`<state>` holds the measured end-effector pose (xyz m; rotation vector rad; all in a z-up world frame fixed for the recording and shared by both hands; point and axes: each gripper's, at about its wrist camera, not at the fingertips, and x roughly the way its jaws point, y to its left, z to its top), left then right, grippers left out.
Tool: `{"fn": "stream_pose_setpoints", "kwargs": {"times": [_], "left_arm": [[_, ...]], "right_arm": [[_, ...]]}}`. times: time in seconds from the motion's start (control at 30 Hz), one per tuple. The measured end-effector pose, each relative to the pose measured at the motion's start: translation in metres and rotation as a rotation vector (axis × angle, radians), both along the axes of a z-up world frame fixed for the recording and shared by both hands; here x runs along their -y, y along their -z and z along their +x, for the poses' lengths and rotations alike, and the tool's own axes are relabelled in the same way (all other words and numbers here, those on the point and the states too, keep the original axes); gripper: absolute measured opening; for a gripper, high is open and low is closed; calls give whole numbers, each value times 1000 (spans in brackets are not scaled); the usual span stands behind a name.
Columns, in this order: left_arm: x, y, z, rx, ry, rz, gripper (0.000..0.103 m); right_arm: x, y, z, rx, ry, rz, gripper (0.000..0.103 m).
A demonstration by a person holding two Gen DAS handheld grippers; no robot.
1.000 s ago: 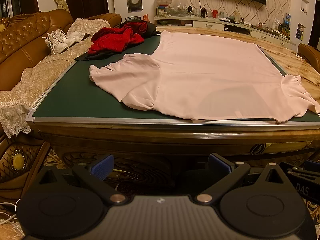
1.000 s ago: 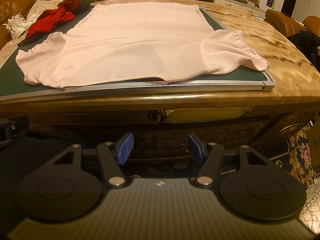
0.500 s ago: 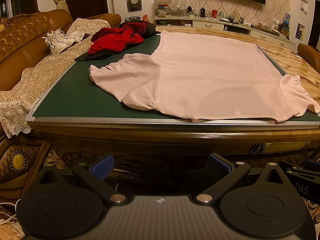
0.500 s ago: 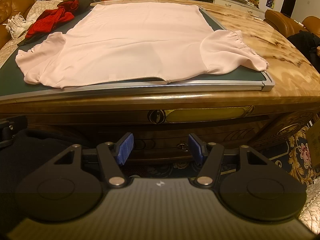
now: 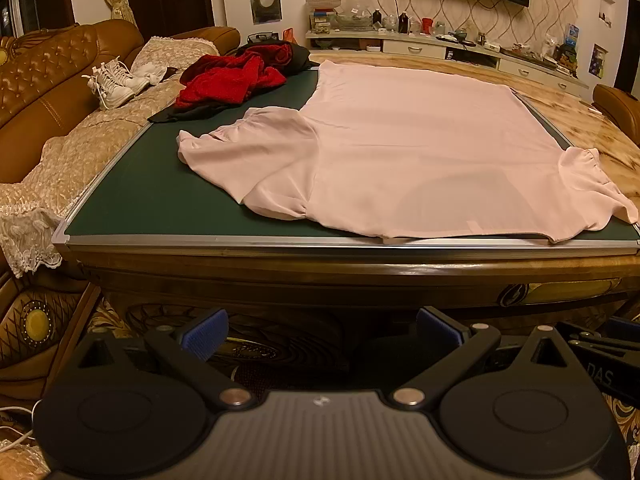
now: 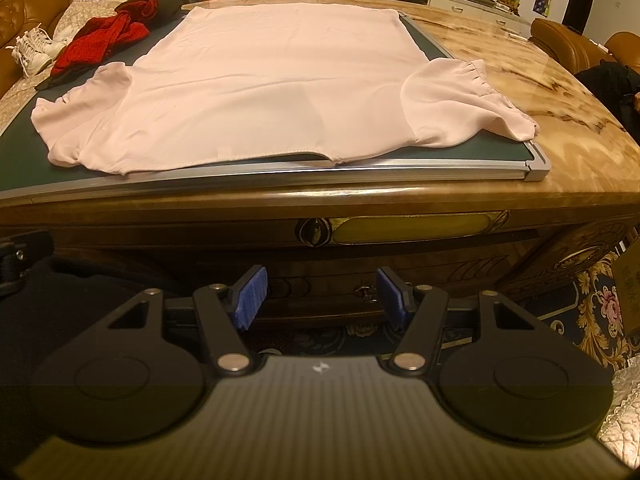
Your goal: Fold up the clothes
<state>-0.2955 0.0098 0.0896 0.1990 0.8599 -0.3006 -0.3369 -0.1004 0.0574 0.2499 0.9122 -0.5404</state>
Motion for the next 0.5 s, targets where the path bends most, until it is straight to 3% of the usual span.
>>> {"fn": "stream_pose_setpoints", "kwargs": {"times": [0.5], "left_arm": [[0,-2,-1,-5,4,0,102]], "right_arm": [[-2,1,0,-2,-3,-1,68]]}}
